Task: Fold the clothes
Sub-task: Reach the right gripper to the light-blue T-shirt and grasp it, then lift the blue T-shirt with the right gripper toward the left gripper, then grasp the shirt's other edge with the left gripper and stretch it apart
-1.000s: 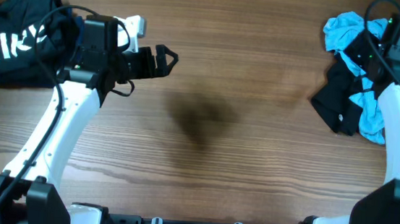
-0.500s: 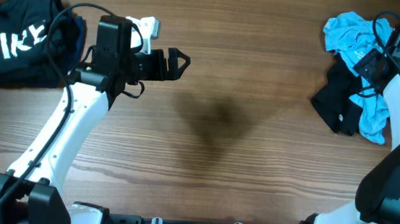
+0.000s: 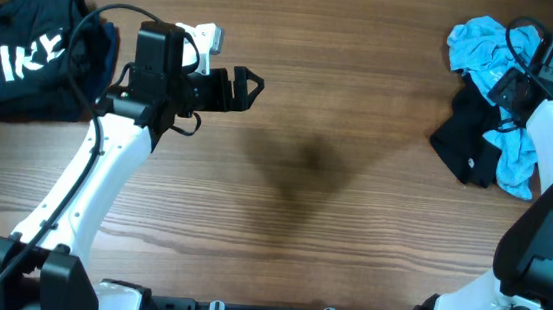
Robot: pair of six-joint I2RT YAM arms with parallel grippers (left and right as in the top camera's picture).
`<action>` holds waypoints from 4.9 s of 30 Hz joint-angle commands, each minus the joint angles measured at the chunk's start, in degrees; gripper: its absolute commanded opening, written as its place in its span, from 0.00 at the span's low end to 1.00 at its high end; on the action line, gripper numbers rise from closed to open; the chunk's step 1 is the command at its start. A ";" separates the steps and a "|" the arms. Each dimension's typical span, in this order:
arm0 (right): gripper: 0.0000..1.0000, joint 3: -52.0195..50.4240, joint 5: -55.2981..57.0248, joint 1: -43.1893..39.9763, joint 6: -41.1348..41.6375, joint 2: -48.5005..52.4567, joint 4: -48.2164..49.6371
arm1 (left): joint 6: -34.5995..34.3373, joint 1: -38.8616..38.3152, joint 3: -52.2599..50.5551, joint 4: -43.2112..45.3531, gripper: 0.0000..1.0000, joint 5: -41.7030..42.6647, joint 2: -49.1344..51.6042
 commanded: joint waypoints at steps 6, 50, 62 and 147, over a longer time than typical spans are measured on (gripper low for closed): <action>0.87 -3.02 1.16 -0.46 -3.87 2.21 5.01 | -0.04 -0.35 0.83 0.50 1.00 -0.57 1.22; 0.04 -1.44 -26.75 24.98 -16.41 -24.72 14.16 | -0.07 2.91 0.85 4.61 1.00 -1.81 0.44; 0.04 -1.44 -27.19 36.30 -15.39 -24.63 12.72 | 0.90 6.10 0.85 -0.85 1.00 4.81 -5.42; 0.04 -1.53 -6.21 25.92 3.34 -27.54 -5.51 | 1.40 -4.68 1.55 6.56 0.04 -43.54 -20.72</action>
